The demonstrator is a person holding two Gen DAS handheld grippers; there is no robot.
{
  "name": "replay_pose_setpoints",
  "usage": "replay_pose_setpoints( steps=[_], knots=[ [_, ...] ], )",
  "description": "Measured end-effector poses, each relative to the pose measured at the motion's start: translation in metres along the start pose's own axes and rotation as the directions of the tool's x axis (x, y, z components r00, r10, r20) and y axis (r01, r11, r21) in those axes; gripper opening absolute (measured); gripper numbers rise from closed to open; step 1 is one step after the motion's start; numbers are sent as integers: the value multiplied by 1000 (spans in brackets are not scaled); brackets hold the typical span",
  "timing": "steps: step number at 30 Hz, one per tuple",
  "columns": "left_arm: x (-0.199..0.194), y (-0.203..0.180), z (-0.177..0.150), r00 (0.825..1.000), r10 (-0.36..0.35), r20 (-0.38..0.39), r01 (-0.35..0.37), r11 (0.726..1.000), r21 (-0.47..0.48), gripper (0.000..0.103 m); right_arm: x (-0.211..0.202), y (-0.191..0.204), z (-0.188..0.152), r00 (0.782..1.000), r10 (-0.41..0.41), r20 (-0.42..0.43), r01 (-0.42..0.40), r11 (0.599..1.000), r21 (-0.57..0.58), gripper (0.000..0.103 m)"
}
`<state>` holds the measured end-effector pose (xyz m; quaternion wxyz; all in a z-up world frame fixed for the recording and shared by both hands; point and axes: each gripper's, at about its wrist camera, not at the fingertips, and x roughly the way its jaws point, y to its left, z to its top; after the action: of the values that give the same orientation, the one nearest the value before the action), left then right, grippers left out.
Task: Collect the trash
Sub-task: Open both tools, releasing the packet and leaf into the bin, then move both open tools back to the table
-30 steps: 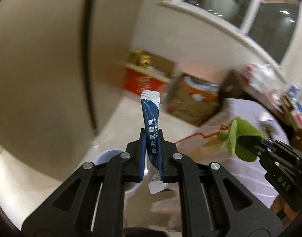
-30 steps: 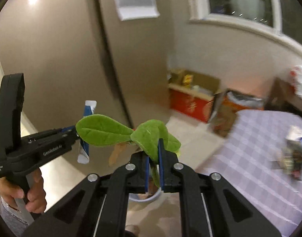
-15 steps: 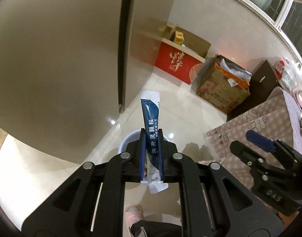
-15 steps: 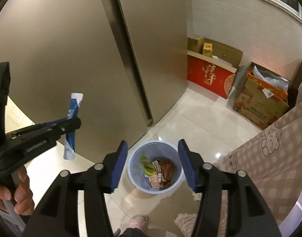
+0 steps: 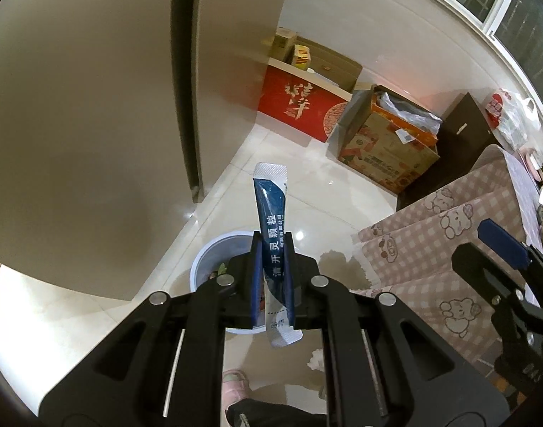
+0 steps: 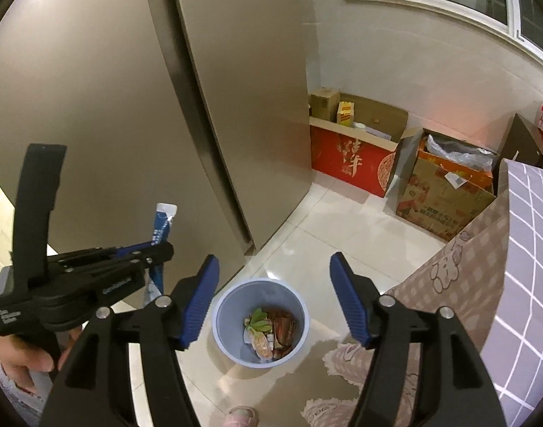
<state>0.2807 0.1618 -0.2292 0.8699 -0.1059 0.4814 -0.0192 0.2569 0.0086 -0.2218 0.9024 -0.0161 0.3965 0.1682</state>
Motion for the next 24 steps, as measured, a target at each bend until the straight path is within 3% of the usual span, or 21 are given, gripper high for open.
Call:
replay_pose_setpoints(
  steps=[2, 5, 7, 17, 24],
  knots=[
    [1, -4, 3, 1000, 5, -11, -5, 1000, -2, 14, -3, -2, 1, 1000, 0, 12, 0, 1000, 10, 64],
    [4, -9, 5, 999, 34, -29, -35, 999, -12, 76, -6, -6, 2, 1000, -2, 17, 2, 1000, 16, 65],
    [-2, -13, 3, 997, 76, 4, -76, 997, 9, 76, -7, -10, 1, 1000, 2, 13, -3, 1000, 29, 65],
    [-32, -24, -3, 998, 56, 32, -57, 998, 13, 76, -31, -17, -4, 1000, 6, 26, -7, 999, 44, 65],
    [-71, -73, -9, 996, 17, 92, -25, 996, 85, 76, -75, -39, -8, 997, -11, 77, 5, 998, 67, 65]
  ],
)
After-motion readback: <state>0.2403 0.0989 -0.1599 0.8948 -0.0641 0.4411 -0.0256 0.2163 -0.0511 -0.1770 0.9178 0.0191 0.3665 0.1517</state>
